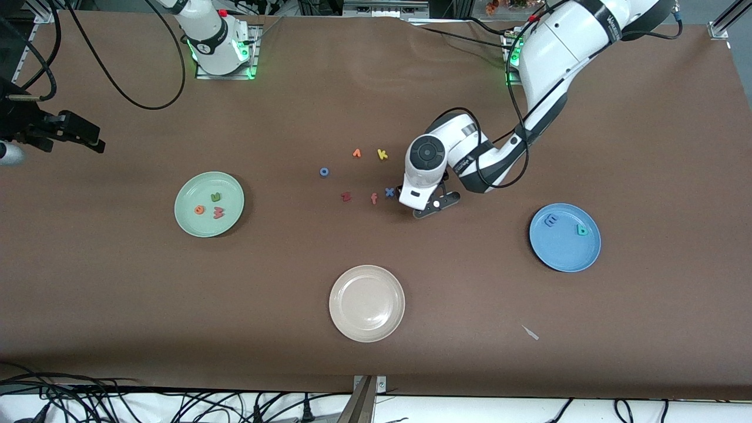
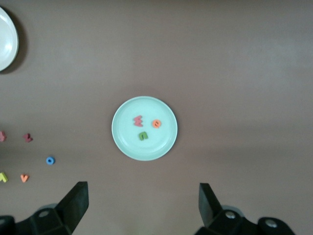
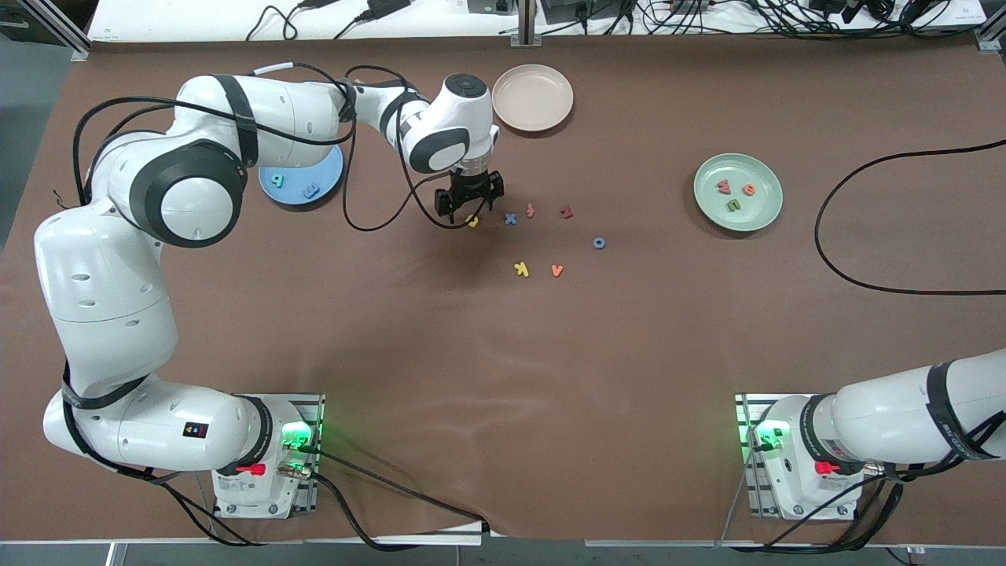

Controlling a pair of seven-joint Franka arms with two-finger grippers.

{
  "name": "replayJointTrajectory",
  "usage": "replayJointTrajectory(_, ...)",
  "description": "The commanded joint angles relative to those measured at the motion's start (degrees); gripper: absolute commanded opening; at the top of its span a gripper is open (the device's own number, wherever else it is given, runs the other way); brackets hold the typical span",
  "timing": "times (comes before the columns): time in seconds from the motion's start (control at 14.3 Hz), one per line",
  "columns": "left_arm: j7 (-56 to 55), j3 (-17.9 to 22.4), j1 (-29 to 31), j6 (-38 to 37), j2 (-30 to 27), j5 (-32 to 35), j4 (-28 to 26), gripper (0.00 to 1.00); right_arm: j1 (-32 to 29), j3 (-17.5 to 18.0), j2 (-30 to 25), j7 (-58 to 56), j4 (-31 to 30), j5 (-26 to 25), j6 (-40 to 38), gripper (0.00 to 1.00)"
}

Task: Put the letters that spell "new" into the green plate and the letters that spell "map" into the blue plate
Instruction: 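Return the right arm to rest while the left gripper reaches the yellow a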

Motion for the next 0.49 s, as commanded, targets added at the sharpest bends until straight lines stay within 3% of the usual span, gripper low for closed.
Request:
replayJointTrajectory(0.0, -6.2, -0.2, 0.9, 5.9, -0.1, 1.8, -3.3, 0.95, 0.4, 0.0, 1.0, 0.4, 2.0, -0.7, 0.1, 1.0)
replayJointTrajectory(0.14, -6.6, -0.2, 1.1, 6.2, -0.1, 1.8, -3.7, 0.83, 0.4, 0.0, 1.2, 0.1, 2.0, -0.8, 0.1, 1.0)
replayJointTrajectory(0.42, -6.9, -0.2, 1.7, 6.4, -0.1, 1.8, -4.7, 0.81, 0.5, 0.1, 2.5, -0.2, 2.0, -0.6, 0.2, 1.0)
